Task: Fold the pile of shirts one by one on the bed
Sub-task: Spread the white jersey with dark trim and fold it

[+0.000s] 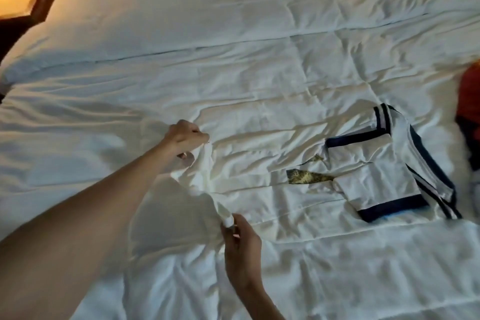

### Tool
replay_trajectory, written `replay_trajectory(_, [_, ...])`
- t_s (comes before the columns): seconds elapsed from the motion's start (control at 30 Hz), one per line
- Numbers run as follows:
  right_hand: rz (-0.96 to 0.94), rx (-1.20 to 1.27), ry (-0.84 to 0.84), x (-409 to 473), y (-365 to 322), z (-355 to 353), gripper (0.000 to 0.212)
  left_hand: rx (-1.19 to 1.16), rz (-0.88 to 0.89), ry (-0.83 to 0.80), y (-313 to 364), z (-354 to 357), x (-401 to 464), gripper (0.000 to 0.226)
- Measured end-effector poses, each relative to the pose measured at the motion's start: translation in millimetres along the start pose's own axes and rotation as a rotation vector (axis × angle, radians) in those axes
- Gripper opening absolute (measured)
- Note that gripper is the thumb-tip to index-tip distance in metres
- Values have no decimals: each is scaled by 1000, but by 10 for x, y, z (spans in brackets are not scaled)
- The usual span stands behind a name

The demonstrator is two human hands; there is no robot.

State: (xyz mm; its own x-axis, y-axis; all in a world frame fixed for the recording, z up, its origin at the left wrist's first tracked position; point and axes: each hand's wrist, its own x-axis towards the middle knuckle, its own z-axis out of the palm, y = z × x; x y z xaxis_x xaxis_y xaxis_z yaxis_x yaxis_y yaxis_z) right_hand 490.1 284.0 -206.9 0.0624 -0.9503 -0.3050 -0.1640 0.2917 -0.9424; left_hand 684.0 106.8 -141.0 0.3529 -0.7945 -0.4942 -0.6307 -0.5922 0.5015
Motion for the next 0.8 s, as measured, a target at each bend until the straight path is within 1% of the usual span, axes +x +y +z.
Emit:
replay_trajectory(0.07, [121,42,155,60,41,-331,9,-22,20,-50,411,191,65,26])
replay_trajectory(0.13, [249,35,295,115,131,-653,8,-70,28,-102,776,456,69,42])
replay_trajectory(0.2, [324,-4,350,154,221,-899,25,-149,27,-137,977,705,92,56])
replay_trajectory(0.23, [343,-29,354,174,251,-991,31,-172,36,-123,1019,794,98,58])
replay_trajectory(0.27, [360,-56,356,201,266,-1068,33,-146,70,-94,1021,866,113,55])
replay_trajectory(0.3, [368,-80,358,233,267,-1134,35,-54,131,-51,987,917,134,47])
replay_trajectory(0.37, [359,-122,348,292,277,-1228,36,196,272,62,848,983,176,23])
replay_trajectory(0.4, [356,-147,345,316,278,-1257,37,284,363,108,763,1008,190,16])
replay_trajectory(0.43, [351,-178,350,324,272,-1261,40,338,471,133,679,1036,200,17])
replay_trajectory(0.47, [307,-234,374,308,259,-1257,48,377,608,159,583,1059,213,24])
replay_trajectory(0.53, [89,-457,434,251,245,-1223,64,454,882,229,366,1064,245,39])
replay_trajectory(0.57, [-45,-591,442,222,239,-1183,64,489,976,265,263,1047,241,43])
replay_trajectory(0.6, [-160,-694,416,201,225,-1130,57,528,1030,280,148,1037,239,42])
replay_trajectory(0.63, [-243,-759,353,190,223,-1059,44,570,1062,286,36,1023,214,38])
replay_trajectory(0.67, [-289,-806,268,185,229,-972,33,610,1075,280,-68,1018,184,34])
replay_trajectory(0.7, [-288,-865,174,185,231,-873,33,643,1077,274,-156,1032,153,35])
replay_trajectory(0.8, [-188,-1088,-49,235,232,-568,70,739,1030,248,-284,1120,113,53])
